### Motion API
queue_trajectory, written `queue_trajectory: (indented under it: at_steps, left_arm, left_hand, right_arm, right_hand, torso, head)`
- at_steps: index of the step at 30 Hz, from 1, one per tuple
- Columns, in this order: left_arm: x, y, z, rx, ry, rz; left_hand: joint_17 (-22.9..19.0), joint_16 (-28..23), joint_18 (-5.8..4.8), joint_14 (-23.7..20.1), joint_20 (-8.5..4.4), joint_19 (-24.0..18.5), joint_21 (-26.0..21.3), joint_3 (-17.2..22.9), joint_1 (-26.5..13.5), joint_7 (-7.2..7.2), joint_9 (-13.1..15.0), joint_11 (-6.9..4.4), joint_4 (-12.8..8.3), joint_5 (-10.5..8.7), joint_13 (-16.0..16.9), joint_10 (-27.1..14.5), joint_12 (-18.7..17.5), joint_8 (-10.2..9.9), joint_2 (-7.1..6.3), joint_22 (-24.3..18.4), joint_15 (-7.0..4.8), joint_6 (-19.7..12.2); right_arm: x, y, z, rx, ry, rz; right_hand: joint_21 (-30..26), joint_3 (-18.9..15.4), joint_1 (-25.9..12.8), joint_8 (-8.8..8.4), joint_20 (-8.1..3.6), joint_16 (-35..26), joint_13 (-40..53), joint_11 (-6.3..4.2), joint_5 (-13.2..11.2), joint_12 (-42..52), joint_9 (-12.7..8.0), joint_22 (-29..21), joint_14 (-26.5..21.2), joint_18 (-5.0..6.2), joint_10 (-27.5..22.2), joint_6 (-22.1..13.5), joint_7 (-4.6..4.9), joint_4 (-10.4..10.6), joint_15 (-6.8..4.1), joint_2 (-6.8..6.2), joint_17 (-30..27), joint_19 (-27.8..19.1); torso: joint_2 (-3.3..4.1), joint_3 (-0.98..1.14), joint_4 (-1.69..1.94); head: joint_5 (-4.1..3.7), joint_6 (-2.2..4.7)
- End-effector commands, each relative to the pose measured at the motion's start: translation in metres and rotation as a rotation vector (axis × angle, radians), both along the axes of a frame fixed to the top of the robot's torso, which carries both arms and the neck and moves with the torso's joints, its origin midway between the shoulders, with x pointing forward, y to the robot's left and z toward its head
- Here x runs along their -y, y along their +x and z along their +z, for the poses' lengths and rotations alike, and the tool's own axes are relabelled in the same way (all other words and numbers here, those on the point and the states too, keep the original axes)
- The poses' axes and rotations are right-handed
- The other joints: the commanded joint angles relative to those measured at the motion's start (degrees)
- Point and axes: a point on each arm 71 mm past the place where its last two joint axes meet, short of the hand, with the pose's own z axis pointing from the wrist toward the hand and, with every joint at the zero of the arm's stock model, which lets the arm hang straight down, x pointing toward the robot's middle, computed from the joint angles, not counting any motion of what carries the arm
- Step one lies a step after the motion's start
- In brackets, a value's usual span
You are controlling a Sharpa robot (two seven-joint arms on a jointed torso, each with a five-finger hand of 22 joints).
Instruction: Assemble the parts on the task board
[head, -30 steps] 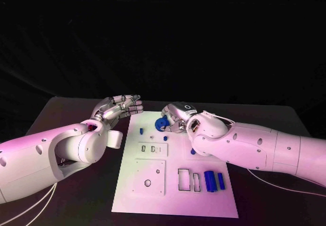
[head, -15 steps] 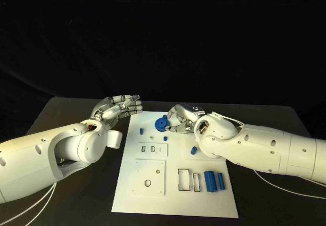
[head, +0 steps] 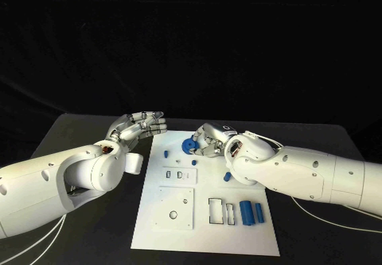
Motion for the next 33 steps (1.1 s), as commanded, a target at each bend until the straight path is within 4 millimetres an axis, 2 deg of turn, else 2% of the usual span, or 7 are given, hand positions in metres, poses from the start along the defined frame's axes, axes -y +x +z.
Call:
queue_trajectory:
  at_steps: [1, 13, 18, 23, 25, 30, 33]
  left_arm:
    - [0.002, 0.0, 0.001, 0.006, -0.008, -0.016]
    - [0.001, 0.0, 0.001, 0.005, -0.007, -0.014]
    - [0.001, -0.001, 0.001, 0.006, -0.007, -0.014]
    - [0.0, -0.001, 0.002, 0.007, -0.007, -0.014]
    - [0.0, -0.002, 0.002, 0.009, -0.009, -0.015]
    - [-0.001, -0.002, 0.003, 0.015, -0.011, -0.015]
    - [0.0, -0.002, 0.003, 0.018, -0.013, -0.019]
  left_hand:
    - [0.1, -0.3, 0.06, -0.4, 0.19, -0.4, -0.3, 0.3, -0.7, 2.49, 0.0, 0.18, -0.1, 0.31, 0.1, -0.2, -0.3, -0.2, 0.05, -0.1, 0.12, -0.3]
    - [0.1, -0.3, 0.05, -0.4, 0.19, -0.5, -0.4, 0.4, -0.7, 2.49, 0.0, 0.19, -0.1, 0.31, 0.1, -0.2, -0.3, -0.2, 0.05, -0.1, 0.13, -0.3]
    - [0.1, -0.3, 0.05, -0.5, 0.19, -0.5, -0.4, 0.4, -0.7, 2.49, 0.0, 0.19, -0.2, 0.31, 0.1, -0.2, -0.3, -0.2, 0.04, -0.1, 0.13, -0.3]
    - [0.1, -0.3, 0.04, -0.5, 0.19, -0.5, -0.4, 0.4, -0.7, 2.49, 0.1, 0.19, -0.2, 0.31, 0.1, -0.2, -0.3, -0.2, 0.04, -0.1, 0.14, -0.3]
    - [0.1, -0.3, 0.04, -0.5, 0.19, -0.5, -0.4, 0.4, -0.7, 2.49, 0.1, 0.19, -0.2, 0.31, 0.1, -0.2, -0.3, -0.2, 0.04, -0.1, 0.14, -0.3]
    - [0.1, -0.4, 0.01, -0.6, 0.21, -0.7, -0.5, 0.5, -0.6, 2.48, 0.1, 0.21, -0.3, 0.31, 0.1, -0.2, -0.4, -0.2, 0.03, -0.2, 0.17, -0.3]
    - [0.1, -0.4, -0.01, -0.7, 0.23, -0.8, -0.6, 0.6, -0.5, 2.45, 0.1, 0.22, -0.4, 0.24, 0.1, -0.2, -0.4, -0.2, 0.03, -0.2, 0.21, -0.2]
  right_arm:
    - [-0.001, 0.001, -0.004, -0.049, -0.013, 0.005]
    - [0.003, 0.002, -0.002, -0.028, 0.003, -0.011]
    - [0.013, -0.003, 0.004, 0.024, 0.053, -0.013]
    - [0.036, -0.013, 0.015, 0.047, 0.105, -0.025]
    - [0.054, -0.017, 0.021, 0.017, 0.149, -0.046]
    - [0.092, -0.014, 0.027, -0.096, 0.238, -0.101]
    - [0.118, -0.011, 0.028, -0.128, 0.262, -0.117]
  right_hand:
    - [0.2, 0.0, -0.4, 0.37, -0.15, 0.4, 9.7, 0.08, 0.3, 0.2, -0.1, 0.0, 5.9, -0.77, 2.3, 0.2, -0.06, 0.0, 0.02, -0.04, 15.1, 0.4]
    - [0.1, 0.3, -0.5, 0.34, -0.14, 0.4, 9.7, 0.09, 0.7, 0.2, -0.2, 0.0, 5.9, -0.75, 2.3, 0.0, -0.04, -0.1, 0.03, 0.13, 15.1, 0.4]
    - [0.3, 1.1, 0.3, 0.55, -0.16, 0.4, 10.2, 0.03, 1.7, 0.6, -0.4, 0.3, 5.9, -0.81, 2.6, 0.2, -0.1, -0.3, 0.0, -0.12, 15.1, 0.6]
    - [0.3, 1.9, 1.3, 0.75, -0.2, 0.4, 10.3, -0.03, 2.2, 0.7, -0.6, 0.4, 5.9, -0.81, 2.7, 0.5, -0.16, -0.5, -0.05, -0.43, 15.1, 0.6]
    - [0.1, 2.6, 2.4, 0.96, -0.25, 0.4, 10.2, -0.09, 2.0, 0.7, -0.7, 0.3, 5.9, -0.78, 2.7, 0.8, -0.22, -0.6, -0.11, -0.81, 15.1, 0.5]
    - [-0.3, 4.7, 5.6, 1.23, -0.33, 0.4, 10.1, -0.14, 1.0, 0.6, -1.2, 0.1, 5.9, -0.69, 2.5, 1.1, -0.23, -1.4, -0.17, -1.55, 15.1, 0.2]
    - [-0.5, 6.4, 8.5, 1.24, -0.3, 0.4, 10.0, 0.0, 1.1, 0.4, -1.6, 0.1, 5.9, -0.68, 2.4, 0.9, -0.03, -3.0, -0.09, -2.6, 15.1, 0.1]
  torso:
    - [0.02, -0.05, -0.06]
    - [0.06, 0.06, -0.09]
    - [0.02, 0.06, -0.09]
    - [-0.01, 0.05, -0.14]
    - [0.05, 0.09, -0.28]
    - [0.03, 0.23, -0.84]
    - [-0.01, 0.4, -1.09]
  head:
    - [-0.03, -0.07]
    - [0.06, -0.09]
    - [0.07, -0.14]
    - [-0.02, -0.26]
    - [-0.42, -0.13]
    - [-0.62, -0.04]
    - [-0.7, 0.17]
